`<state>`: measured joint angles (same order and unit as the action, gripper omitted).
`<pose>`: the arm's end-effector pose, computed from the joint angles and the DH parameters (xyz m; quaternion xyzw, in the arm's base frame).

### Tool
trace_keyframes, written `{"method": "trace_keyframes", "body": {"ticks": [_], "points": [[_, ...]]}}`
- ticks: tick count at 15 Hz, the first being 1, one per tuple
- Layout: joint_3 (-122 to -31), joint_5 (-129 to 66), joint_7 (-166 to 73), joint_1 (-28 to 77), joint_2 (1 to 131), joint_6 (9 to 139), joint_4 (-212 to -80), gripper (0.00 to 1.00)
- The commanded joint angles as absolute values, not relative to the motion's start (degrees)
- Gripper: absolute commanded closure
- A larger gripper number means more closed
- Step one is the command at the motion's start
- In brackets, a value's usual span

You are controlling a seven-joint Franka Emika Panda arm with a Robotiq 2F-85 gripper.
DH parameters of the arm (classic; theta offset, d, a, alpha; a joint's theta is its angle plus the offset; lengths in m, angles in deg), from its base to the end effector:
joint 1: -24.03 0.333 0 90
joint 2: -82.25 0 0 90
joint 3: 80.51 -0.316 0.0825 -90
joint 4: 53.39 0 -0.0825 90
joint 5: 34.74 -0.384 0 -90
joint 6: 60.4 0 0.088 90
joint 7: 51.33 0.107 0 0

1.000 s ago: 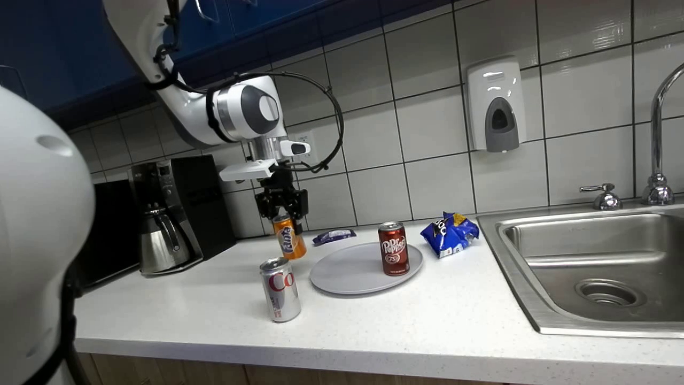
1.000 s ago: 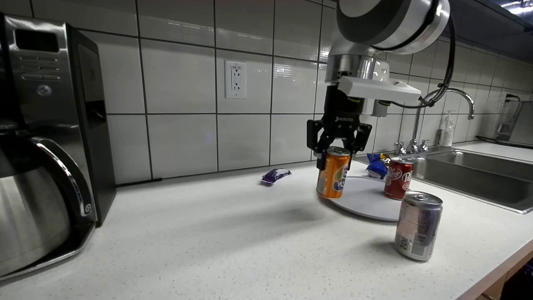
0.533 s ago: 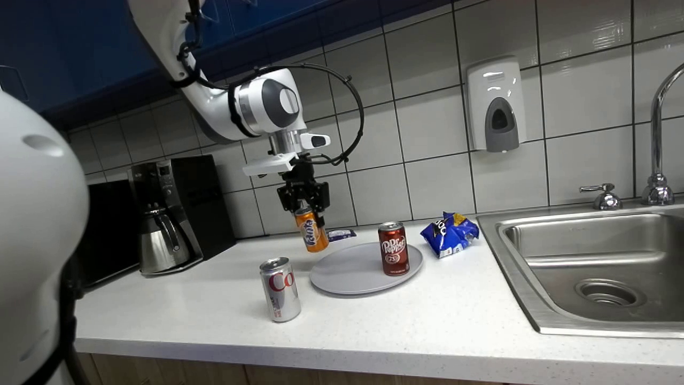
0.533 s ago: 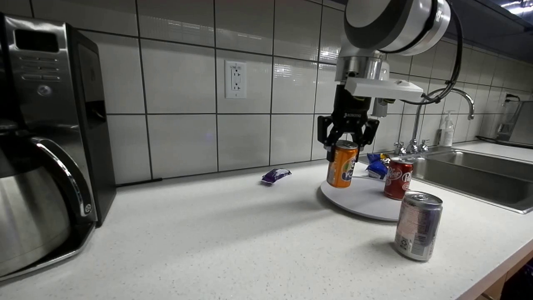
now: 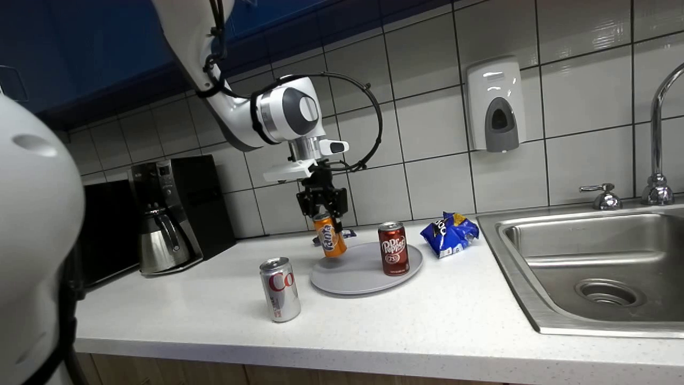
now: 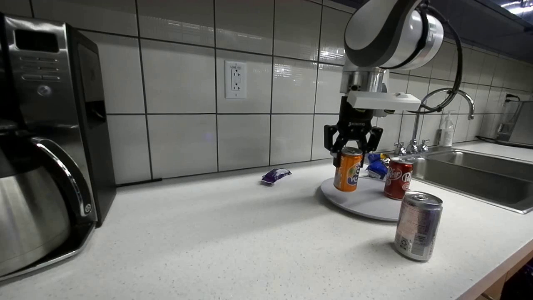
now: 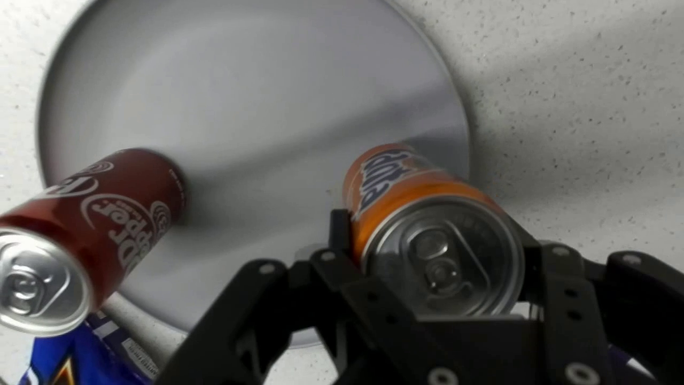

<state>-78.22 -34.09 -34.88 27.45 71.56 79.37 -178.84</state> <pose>0.5597 0.0112 0.3074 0.9912 -0.1286 0.0325 0.0026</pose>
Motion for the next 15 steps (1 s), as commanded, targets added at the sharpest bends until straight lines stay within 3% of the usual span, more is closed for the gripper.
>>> {"method": "trace_keyframes", "body": {"ticks": [1,10,11,12,15], "points": [[-77.9,-33.1,-34.5,26.7,68.6,79.3,-174.9,0.62],[-76.9,-33.9,-35.0,26.4,64.3,79.1,-171.3,0.62],[-76.8,-33.9,-35.0,26.5,64.2,79.2,-171.2,0.25],[-76.8,-33.9,-34.9,26.5,64.3,79.3,-171.3,0.11],[-76.7,-33.8,-34.6,26.6,64.7,79.8,-171.5,0.00]]}}
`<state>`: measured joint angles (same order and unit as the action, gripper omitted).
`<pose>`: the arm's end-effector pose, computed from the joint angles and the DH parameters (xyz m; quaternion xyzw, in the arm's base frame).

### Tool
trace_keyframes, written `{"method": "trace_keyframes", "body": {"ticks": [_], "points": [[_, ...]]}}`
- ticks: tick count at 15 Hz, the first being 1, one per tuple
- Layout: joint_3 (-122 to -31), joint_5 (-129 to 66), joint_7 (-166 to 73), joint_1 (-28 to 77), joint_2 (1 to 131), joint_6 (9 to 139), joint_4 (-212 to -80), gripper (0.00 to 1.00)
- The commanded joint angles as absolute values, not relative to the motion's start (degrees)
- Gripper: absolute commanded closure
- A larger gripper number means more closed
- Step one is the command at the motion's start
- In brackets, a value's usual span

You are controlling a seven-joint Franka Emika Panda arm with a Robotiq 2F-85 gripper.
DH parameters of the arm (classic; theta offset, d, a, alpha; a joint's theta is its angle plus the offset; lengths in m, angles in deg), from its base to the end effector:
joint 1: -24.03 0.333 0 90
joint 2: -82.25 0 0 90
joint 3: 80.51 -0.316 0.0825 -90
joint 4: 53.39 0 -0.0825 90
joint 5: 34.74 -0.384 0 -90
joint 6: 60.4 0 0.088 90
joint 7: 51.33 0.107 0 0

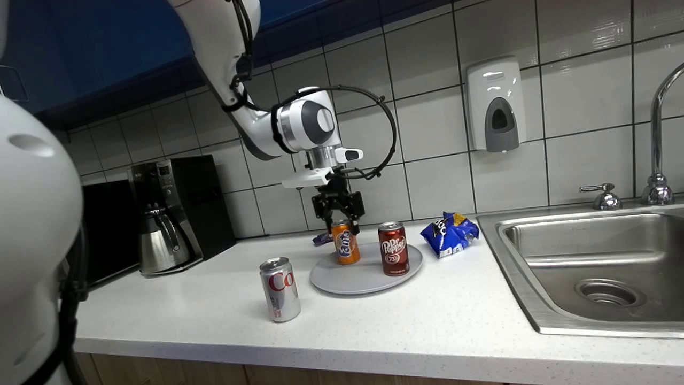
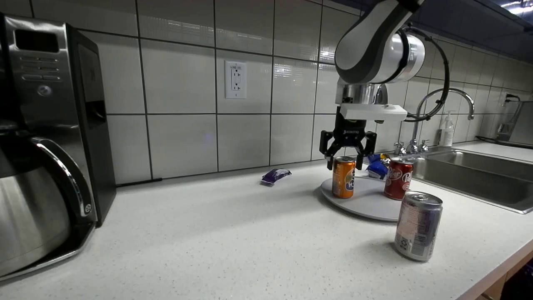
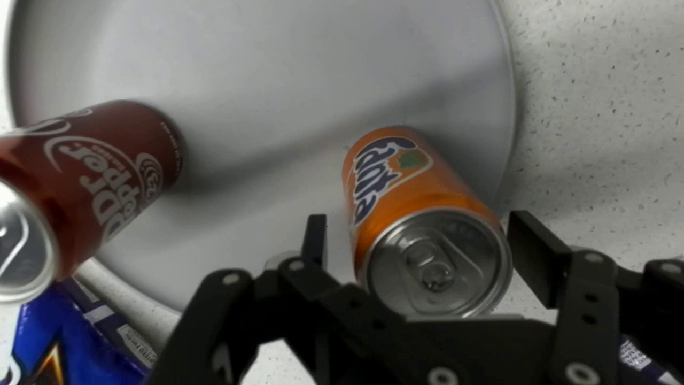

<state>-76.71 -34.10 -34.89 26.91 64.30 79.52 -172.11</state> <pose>0.5933 -0.0086 0.2840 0.9889 -0.1448 0.0303 0.0099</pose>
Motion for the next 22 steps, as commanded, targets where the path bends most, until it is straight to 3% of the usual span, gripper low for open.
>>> {"method": "trace_keyframes", "body": {"ticks": [1,22], "points": [[-76.6,-33.7,-34.5,26.6,64.9,80.0,-171.6,0.00],[-78.1,-35.6,-37.0,26.0,83.2,81.4,-185.9,0.00]]}}
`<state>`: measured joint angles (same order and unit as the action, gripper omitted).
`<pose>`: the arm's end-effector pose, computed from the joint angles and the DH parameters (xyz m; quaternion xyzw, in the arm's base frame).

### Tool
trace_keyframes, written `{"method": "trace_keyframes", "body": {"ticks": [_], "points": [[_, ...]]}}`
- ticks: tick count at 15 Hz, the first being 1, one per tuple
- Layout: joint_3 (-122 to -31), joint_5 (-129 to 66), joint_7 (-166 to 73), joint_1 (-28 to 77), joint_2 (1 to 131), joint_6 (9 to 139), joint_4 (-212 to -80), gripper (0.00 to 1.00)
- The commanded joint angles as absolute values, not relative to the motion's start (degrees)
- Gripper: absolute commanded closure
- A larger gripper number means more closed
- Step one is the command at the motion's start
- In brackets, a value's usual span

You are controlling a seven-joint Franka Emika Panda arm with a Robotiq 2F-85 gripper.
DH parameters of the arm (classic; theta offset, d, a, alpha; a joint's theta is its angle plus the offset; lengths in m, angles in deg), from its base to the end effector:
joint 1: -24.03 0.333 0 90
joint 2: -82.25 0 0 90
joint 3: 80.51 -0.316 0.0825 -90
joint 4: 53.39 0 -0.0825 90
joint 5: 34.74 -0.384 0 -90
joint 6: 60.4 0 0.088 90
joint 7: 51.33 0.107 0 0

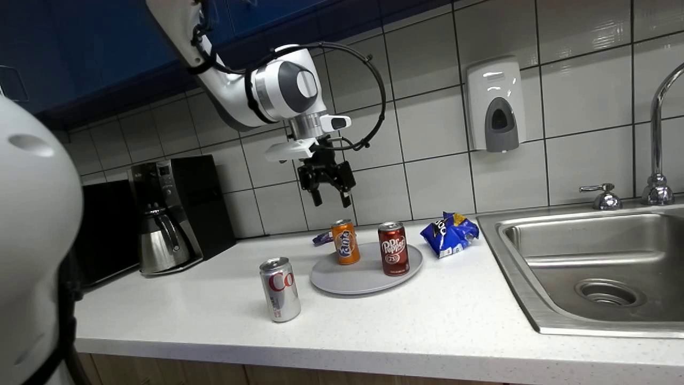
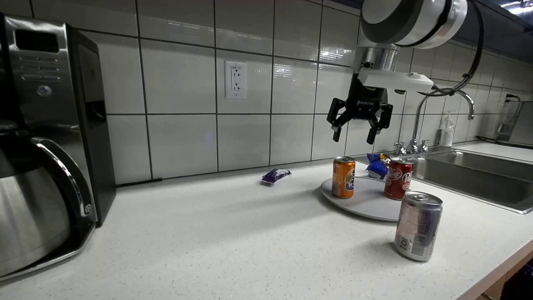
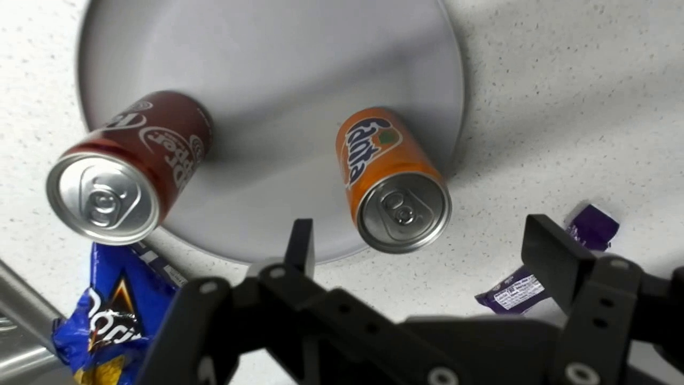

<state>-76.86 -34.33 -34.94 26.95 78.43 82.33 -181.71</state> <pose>0.5496 -0.0068 0.3574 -0.9851 0.1453 -0.0921 0.0081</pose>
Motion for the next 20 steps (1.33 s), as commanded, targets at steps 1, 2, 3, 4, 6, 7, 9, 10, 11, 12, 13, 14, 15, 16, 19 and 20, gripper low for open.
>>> {"method": "trace_keyframes", "body": {"ticks": [1,2,3,4,6,7,9,10,11,12,13,14,15,16,19,20], "points": [[-78.2,-35.8,-37.3,25.9,84.2,81.3,-186.9,0.00],[-78.2,-35.8,-37.3,25.8,85.0,81.3,-187.8,0.00],[-78.2,-35.8,-37.5,25.7,86.0,81.2,-188.8,0.00],[-78.1,-35.8,-37.7,25.6,87.0,81.2,-189.7,0.00],[-78.2,-36.0,-38.3,25.5,88.6,80.9,-191.4,0.00],[-78.2,-36.0,-38.7,25.5,89.5,80.8,-192.3,0.00],[-78.2,-36.2,-39.6,25.5,90.9,80.2,-193.8,0.00],[-78.2,-36.3,-40.0,25.5,91.6,79.9,-194.5,0.00],[-78.2,-36.2,-40.3,25.5,92.3,79.5,-195.2,0.00],[-78.2,-36.4,-40.8,25.5,92.9,79.0,-195.9,0.00],[-78.2,-36.5,-41.0,25.5,93.4,78.5,-196.4,0.00],[-78.1,-36.9,-41.3,25.5,93.7,78.2,-196.8,0.00],[-77.8,-37.7,-41.9,25.5,93.7,77.8,-196.9,0.00],[-78.6,-36.2,-39.5,25.3,91.2,79.7,-195.4,0.00],[-78.5,-36.8,-39.9,25.3,91.6,79.3,-196.1,0.00],[-78.5,-36.9,-40.0,25.3,91.7,79.3,-196.1,0.00]]}}
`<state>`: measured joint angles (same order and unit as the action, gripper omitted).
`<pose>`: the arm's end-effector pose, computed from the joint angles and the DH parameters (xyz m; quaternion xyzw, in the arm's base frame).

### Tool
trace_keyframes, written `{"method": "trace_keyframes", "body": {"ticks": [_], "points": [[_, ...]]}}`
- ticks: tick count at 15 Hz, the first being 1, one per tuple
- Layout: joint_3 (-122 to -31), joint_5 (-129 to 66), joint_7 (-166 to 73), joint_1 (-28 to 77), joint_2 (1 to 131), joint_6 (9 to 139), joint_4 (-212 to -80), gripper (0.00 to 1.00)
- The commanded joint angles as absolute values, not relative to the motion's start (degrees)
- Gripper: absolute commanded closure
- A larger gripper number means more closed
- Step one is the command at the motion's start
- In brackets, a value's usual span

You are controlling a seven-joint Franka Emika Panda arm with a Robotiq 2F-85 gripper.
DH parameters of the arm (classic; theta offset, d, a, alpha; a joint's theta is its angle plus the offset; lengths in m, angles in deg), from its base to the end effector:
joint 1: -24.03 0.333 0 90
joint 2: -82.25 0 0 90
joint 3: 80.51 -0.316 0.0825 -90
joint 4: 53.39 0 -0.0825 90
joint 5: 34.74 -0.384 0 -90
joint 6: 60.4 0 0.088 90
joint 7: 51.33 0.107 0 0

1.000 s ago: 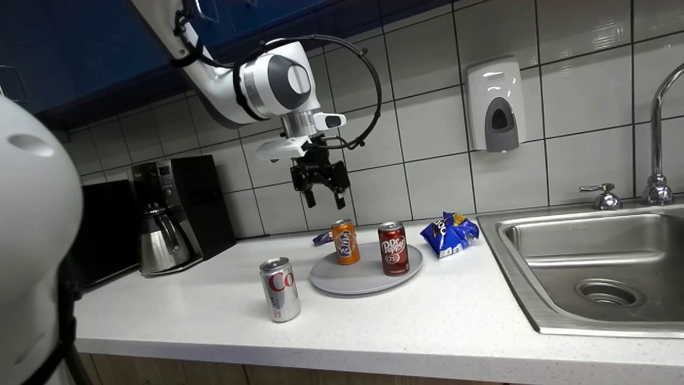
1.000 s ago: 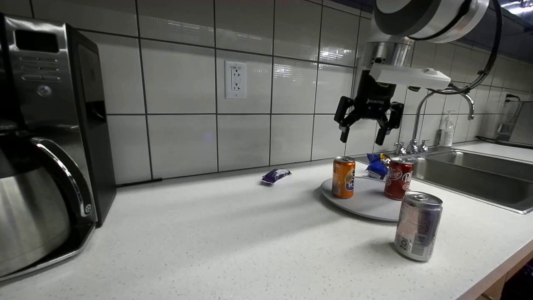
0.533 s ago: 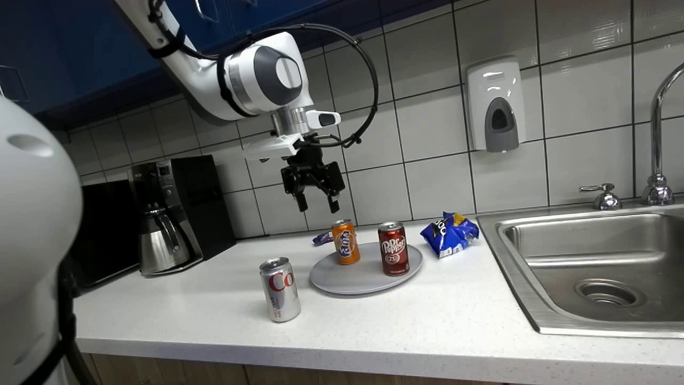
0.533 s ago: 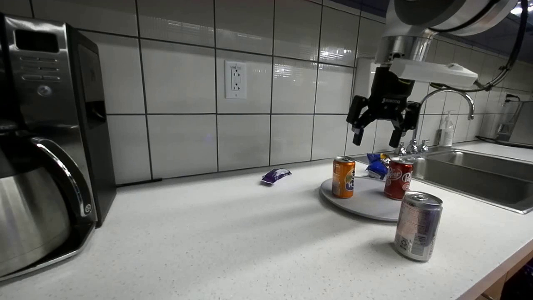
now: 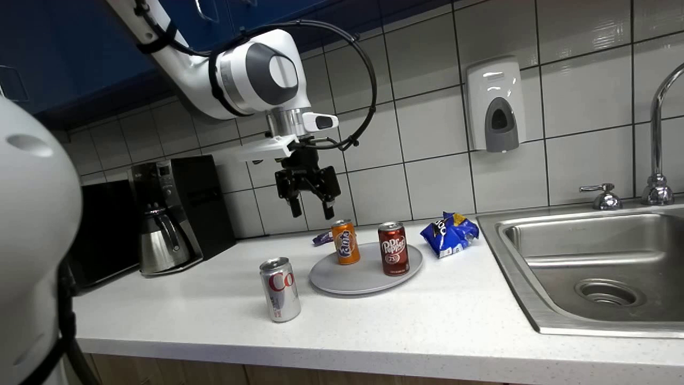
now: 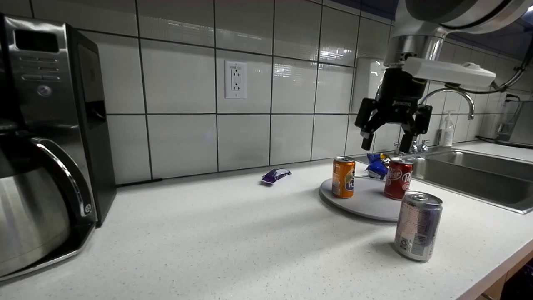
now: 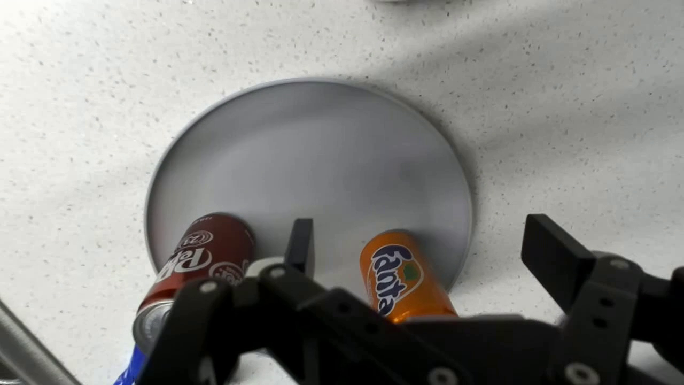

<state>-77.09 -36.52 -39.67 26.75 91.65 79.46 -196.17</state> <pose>0.4650 -0.0055 0.3579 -0.9912 0.1186 -0.0546 0.0209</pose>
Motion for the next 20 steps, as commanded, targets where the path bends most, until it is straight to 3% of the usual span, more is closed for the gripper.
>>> {"method": "trace_keyframes", "body": {"ticks": [1,20], "points": [[-78.5,-36.9,-40.0,25.3,91.7,79.3,-196.1,0.00],[-84.7,-25.3,-19.4,25.1,93.7,77.8,-200.2,0.00]]}}
